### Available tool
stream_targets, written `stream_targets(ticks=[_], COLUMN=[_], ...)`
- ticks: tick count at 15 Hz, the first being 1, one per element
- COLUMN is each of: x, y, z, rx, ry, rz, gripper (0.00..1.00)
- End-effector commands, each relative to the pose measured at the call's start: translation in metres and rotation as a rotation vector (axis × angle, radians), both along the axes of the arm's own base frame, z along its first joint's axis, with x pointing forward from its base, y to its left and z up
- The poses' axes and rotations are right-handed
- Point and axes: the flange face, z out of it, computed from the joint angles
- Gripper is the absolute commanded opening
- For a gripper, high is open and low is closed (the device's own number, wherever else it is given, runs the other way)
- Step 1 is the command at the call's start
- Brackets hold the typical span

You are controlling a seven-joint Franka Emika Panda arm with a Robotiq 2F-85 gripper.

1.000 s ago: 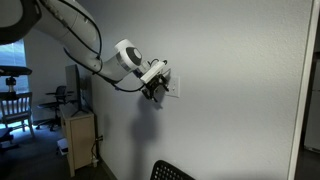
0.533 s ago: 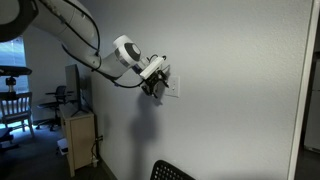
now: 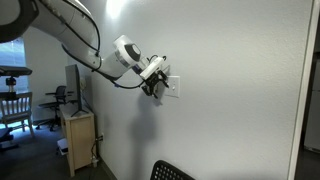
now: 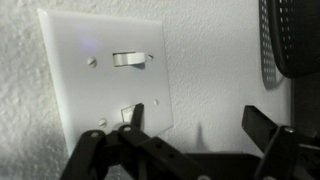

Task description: Turn off the right switch and then turn on the left switch

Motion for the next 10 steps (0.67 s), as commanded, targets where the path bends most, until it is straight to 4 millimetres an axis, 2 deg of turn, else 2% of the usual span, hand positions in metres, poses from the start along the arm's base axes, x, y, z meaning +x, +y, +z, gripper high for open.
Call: stream_targets(ticks=[1,4,6,10], x=[0.003,-0.012,-0.024,-0.044], y=[-0.012,-0.016,-0.019,-0.029], z=[0.039,0.039,0.046,0.082], rx=[-0.01,-0.031,-0.013,0.028], ry=[-0.049,-0.007,0.002,-0.034], rz=[-0.034,-0.103,-0.151,-0.23], gripper=[1.0,1.0,1.0,1.0])
